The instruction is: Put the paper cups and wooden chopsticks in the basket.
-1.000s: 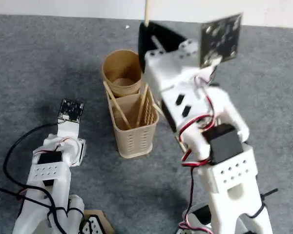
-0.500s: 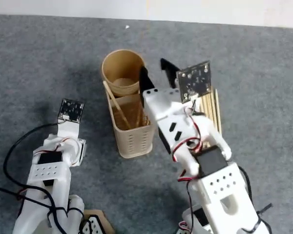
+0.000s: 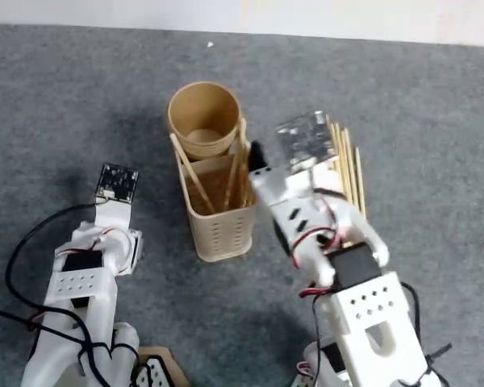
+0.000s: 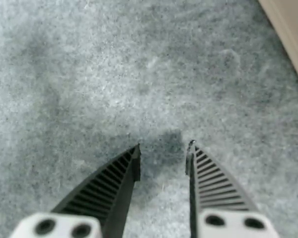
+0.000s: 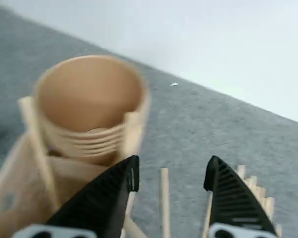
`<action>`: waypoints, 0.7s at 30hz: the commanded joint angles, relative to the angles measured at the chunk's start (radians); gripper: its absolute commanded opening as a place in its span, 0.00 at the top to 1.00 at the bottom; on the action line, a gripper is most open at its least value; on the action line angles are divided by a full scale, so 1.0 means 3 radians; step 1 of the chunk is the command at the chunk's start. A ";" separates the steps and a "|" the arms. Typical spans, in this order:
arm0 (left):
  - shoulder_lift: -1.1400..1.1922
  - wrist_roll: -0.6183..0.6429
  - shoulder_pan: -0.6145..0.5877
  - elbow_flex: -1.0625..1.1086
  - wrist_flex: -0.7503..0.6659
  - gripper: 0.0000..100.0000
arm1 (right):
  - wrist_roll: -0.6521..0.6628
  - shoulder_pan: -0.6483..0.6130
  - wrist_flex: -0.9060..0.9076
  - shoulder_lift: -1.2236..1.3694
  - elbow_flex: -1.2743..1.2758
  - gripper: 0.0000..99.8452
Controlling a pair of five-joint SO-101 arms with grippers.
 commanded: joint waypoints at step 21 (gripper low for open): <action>-0.0033 0.0010 0.0033 -0.0008 -0.0051 0.82 | 0.0849 0.1639 0.0033 0.0698 0.0422 0.78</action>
